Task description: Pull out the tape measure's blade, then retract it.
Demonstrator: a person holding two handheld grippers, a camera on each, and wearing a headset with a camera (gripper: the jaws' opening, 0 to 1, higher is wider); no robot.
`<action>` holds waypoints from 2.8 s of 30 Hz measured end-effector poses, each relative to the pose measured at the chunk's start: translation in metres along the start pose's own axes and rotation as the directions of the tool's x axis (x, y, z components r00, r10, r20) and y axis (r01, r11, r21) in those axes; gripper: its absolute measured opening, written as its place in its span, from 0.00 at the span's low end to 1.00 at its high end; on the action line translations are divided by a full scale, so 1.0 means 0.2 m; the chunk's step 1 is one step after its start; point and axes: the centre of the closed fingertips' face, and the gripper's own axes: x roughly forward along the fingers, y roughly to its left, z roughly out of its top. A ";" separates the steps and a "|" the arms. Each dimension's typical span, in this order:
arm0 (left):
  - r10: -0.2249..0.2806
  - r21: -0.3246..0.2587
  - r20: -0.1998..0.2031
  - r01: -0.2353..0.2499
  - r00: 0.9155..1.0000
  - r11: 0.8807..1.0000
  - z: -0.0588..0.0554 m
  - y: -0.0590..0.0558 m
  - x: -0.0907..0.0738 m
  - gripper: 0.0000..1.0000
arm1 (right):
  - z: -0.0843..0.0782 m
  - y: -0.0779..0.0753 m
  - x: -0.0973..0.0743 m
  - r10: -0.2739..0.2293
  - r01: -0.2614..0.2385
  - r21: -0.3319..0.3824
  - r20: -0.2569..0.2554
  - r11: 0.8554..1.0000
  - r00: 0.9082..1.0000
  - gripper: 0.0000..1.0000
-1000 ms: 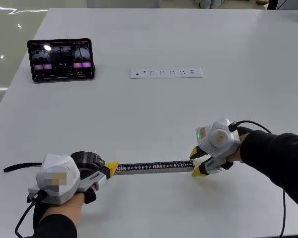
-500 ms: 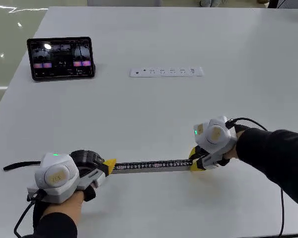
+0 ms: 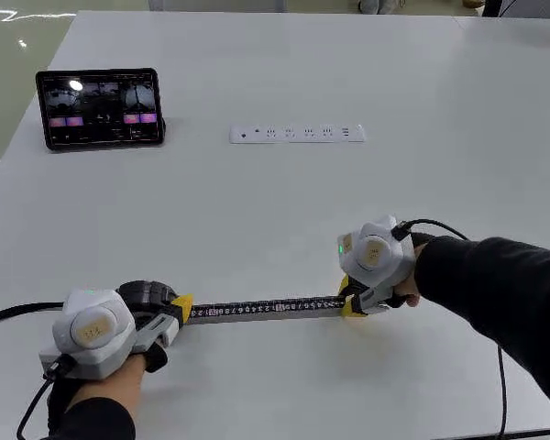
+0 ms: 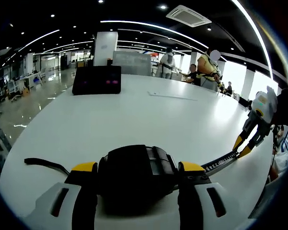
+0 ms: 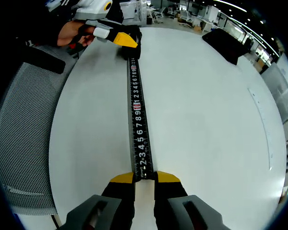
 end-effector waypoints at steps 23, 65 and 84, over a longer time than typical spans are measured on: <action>0.019 0.046 -0.062 -0.016 0.998 0.999 -0.03 0.00 0.01 0.62 | 0.01 -0.01 0.01 0.003 0.001 0.073 -0.046 0.997 0.999 0.10; -0.019 0.044 -0.111 0.024 0.994 0.999 -0.04 -0.01 0.01 0.62 | 0.09 0.00 0.04 -0.015 0.019 0.066 -0.069 0.998 0.997 0.09; -0.027 0.044 -0.136 0.033 0.990 0.998 -0.05 -0.01 0.02 0.62 | 0.15 0.01 0.06 -0.011 0.017 0.072 -0.072 0.997 0.997 0.09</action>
